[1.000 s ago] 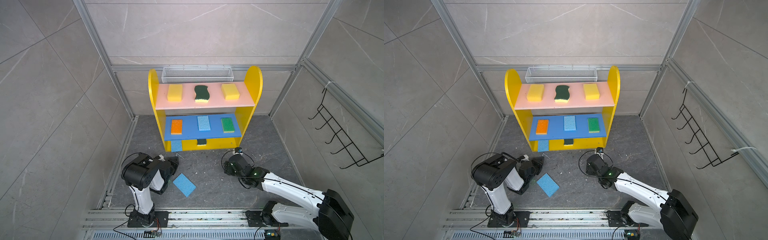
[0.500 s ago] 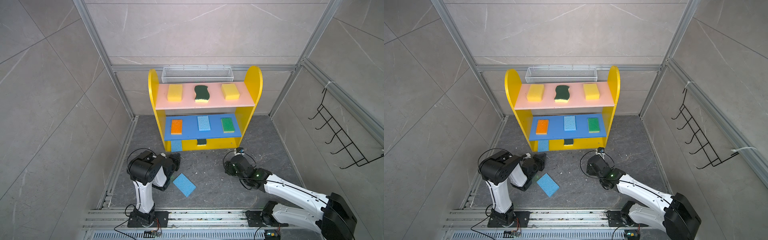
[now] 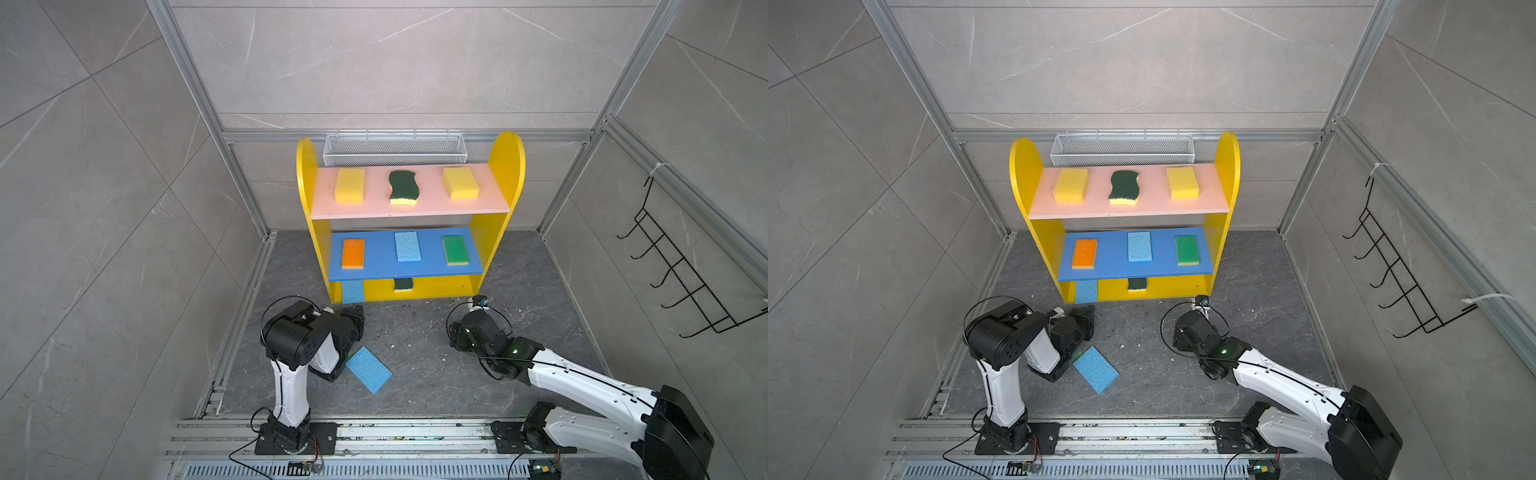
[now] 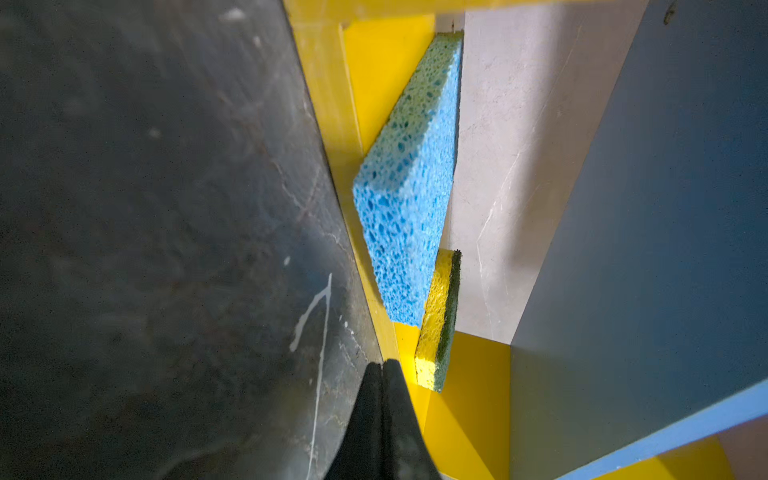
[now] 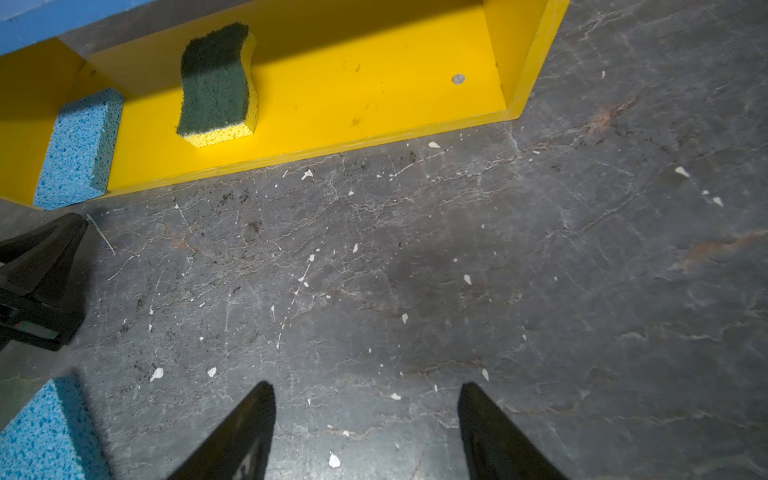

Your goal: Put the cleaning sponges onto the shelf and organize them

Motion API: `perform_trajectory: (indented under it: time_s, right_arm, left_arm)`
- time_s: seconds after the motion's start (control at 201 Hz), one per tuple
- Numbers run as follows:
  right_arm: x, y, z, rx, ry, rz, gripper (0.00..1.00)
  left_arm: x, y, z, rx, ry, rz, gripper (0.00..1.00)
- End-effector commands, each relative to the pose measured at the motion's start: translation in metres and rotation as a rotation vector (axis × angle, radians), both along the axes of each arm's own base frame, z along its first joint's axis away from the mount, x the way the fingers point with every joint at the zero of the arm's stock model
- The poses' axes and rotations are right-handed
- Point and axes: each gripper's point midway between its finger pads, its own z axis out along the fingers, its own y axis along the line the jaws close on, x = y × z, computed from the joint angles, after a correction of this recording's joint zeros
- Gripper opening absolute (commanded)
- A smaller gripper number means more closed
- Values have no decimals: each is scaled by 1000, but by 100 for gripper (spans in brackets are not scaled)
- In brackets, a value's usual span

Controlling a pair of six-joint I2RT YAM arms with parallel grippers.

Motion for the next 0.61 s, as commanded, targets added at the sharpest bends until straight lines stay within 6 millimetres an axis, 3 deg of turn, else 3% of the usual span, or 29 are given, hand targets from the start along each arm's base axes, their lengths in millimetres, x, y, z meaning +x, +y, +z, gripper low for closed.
perform_trajectory:
  time_s: [0.0, 0.219, 0.602]
  right_arm:
    - [0, -6, 1, -9, -14, -11, 72]
    - [-1, -6, 4, -1, -24, -9, 72]
    - [-2, -3, 3, 16, -18, 3, 72]
  left_arm:
    - [-2, 11, -8, 26, 1, 132, 0]
    - [-18, 22, -21, 32, 17, 262, 0]
    - [-17, 33, -49, 3, 83, 310, 0]
